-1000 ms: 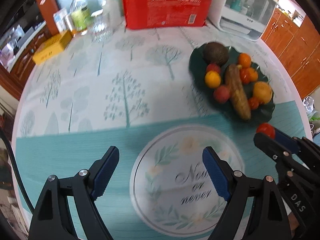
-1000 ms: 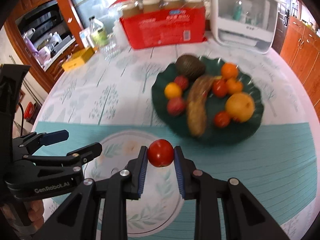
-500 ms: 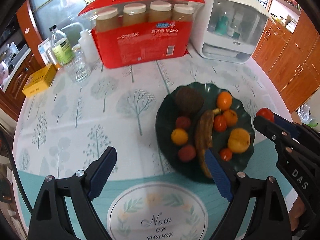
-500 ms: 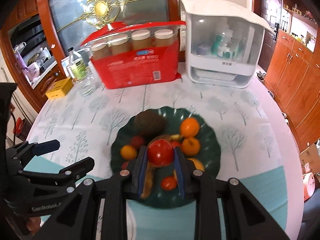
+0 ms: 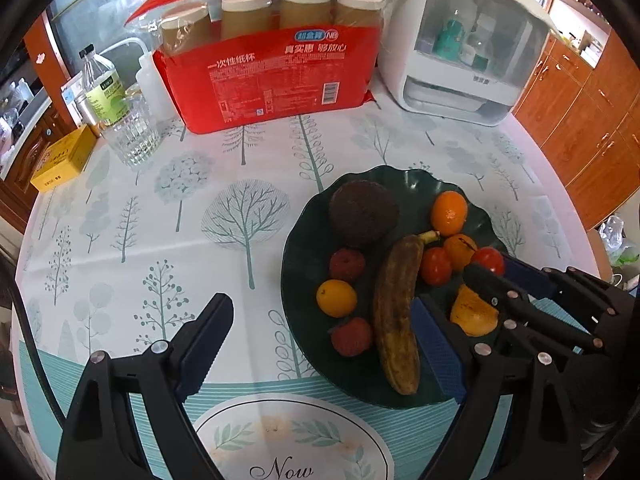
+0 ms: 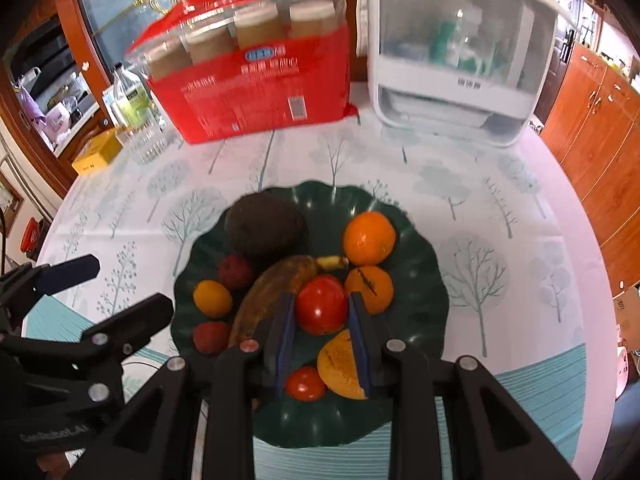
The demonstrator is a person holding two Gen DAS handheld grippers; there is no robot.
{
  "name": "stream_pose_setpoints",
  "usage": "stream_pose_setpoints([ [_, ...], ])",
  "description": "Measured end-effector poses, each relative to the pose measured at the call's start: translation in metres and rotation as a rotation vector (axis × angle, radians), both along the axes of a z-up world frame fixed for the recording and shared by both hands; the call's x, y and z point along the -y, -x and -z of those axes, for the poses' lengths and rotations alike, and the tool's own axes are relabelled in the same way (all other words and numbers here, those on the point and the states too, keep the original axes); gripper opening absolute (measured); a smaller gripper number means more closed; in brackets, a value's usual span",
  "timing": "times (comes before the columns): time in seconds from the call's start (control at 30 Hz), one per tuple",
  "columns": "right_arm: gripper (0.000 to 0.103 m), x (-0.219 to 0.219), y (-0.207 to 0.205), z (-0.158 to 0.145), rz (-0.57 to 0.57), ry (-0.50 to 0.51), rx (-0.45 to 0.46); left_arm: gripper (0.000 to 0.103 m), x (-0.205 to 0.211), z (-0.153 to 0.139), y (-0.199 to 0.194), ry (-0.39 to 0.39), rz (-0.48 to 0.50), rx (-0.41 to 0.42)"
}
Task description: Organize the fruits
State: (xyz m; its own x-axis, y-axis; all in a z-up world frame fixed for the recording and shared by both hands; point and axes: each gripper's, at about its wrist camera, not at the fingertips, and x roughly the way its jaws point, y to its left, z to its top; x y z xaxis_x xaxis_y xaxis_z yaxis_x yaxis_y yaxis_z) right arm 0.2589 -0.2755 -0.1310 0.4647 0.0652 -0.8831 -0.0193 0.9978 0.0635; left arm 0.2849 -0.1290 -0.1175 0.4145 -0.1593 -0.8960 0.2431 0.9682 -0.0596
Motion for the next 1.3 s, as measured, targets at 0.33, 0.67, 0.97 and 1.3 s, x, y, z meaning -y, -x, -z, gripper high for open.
stream_pose_setpoints([
  [0.33,0.032,-0.006,-0.002,0.006,-0.054,0.002,-0.036,0.089,-0.009,0.006,0.002,0.006,-0.04,-0.014],
  [0.67,0.033,-0.01,0.008,-0.004,-0.052,-0.012,-0.017,0.089,-0.014,-0.008,0.015,0.007,-0.047,0.005],
  [0.97,0.033,-0.018,0.031,-0.02,-0.061,-0.015,-0.006,0.09,-0.026,-0.028,0.045,0.01,-0.085,0.035],
  [1.3,0.033,-0.033,0.089,-0.03,-0.057,-0.027,-0.015,0.091,-0.053,-0.046,0.105,0.006,-0.136,0.064],
])
